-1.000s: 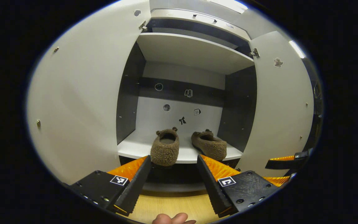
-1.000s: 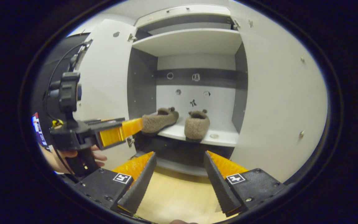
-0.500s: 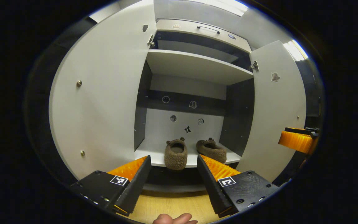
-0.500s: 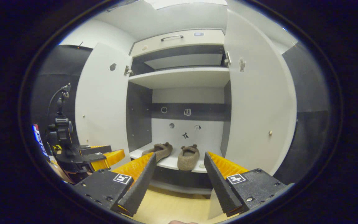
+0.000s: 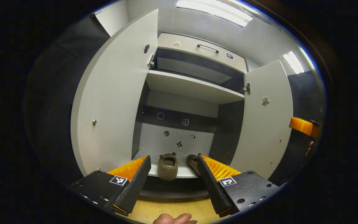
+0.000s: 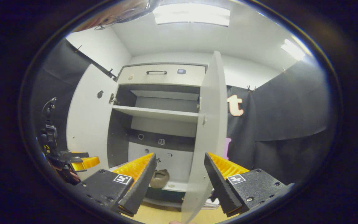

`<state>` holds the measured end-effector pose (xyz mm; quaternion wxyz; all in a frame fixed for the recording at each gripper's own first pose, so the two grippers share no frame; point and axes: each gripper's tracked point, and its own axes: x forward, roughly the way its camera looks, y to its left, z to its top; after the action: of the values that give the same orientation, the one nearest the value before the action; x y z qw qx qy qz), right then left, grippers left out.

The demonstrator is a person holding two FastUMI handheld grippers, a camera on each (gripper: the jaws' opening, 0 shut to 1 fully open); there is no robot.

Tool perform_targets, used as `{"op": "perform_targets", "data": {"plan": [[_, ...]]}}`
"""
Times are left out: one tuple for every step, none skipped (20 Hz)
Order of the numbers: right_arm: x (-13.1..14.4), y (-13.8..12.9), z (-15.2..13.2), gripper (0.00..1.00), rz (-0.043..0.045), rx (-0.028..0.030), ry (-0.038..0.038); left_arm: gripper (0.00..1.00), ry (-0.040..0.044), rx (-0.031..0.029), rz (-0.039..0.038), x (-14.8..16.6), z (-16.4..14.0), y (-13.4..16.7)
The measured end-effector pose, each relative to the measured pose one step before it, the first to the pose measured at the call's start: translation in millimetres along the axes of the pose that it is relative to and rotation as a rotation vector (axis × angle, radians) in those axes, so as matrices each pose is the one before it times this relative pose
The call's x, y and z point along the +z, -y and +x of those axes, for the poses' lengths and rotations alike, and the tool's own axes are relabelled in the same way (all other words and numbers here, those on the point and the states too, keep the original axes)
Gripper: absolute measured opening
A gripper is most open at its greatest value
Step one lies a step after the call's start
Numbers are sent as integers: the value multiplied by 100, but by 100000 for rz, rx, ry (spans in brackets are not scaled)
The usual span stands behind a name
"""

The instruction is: Grab one shoe with the right hand and put it into the shoe cabinet, grab the other shoe with the left hand and put it into the shoe cabinet; then close the right door with the right hand and the left door with the left hand.

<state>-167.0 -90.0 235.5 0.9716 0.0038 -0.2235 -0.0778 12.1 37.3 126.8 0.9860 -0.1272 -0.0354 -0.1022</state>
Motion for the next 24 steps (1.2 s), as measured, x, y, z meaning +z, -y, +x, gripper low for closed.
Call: {"op": "perform_targets", "data": {"plan": [[454, 1850, -352, 95, -2492, -4940, 1508, 91, 595, -565, 129, 203, -19, 304], [142, 1719, -56, 96, -2426, -4400, 1396, 91, 764, -635, 180, 253, -35, 386], [-451, 1616, -29, 96, -2274, -3922, -789, 91, 691, -446, -30, 299, -95, 295], [-1110, 1188, -23, 95, -1512, -2369, -2925, 90, -175, -867, -580, 109, -51, 456], [-1366, 1158, -149, 96, -690, -2055, -3808, 90, 60, -203, -499, 210, -203, 254], [-1191, 983, -31, 96, 833, -2018, -3178, 90, 581, 208, -222, 388, -53, 59], [-1046, 616, 611, 96, 2270, -843, -2462, 90, 1096, 593, -184, 391, -195, -70], [-938, 223, 587, 96, 1881, 11, -2553, 90, 970, 1187, -329, 292, -165, -311], [-1068, 154, 615, 96, 407, -34, -2296, 90, -148, 1983, -211, 38, -265, -545], [-1229, -52, 641, 96, -1142, 498, -2791, 90, -126, 2149, 123, -60, -291, -667], [-1187, -391, 589, 96, -1269, 938, -3008, 91, 562, 1811, 674, 107, -258, -577], [-1207, -418, 378, 96, -1699, 360, -3393, 91, 838, 1684, 1583, 18, -161, -463], [-512, -332, 262, 96, -1026, 158, -357, 90, 432, 1684, 2650, -132, -132, -420], [280, -129, -122, 94, -104, -162, 1566, 90, -72, 1396, 2799, -246, -81, -336], [206, -85, 103, 91, 238, 41, 1049, 90, -346, 788, 1916, -267, -87, -65], [-195, 14, -78, 90, 459, 288, -303, 91, 353, 119, 769, -85, -43, 131], [20, -216, 64, 90, 1556, 682, -64, 90, -93, 344, -368, -128, 13, 81], [-153, -214, 5, 90, 1923, 1080, -820, 90, 43, 118, -1033, -92, 38, 66], [18, -312, 36, 90, 2309, 1471, -426, 90, 54, -73, -1020, -45, 180, 124], [-254, -266, -96, 90, 1840, 1251, -1023, 91, 237, 658, -429, -33, 102, -74], [137, -84, 121, 89, 1288, 445, 236, 90, 409, 387, -274, 107, 110, -85], [-57, -44, -17, 87, 713, 6, -573, 91, 220, 422, -203, 8, 66, -144], [-93, -55, 85, 89, 567, 201, 71, 91, 97, 530, 199, 29, 61, -213], [-4, -156, -42, 86, 473, 737, -465, 90, 291, 614, 488, 2, 85, -281]]}}
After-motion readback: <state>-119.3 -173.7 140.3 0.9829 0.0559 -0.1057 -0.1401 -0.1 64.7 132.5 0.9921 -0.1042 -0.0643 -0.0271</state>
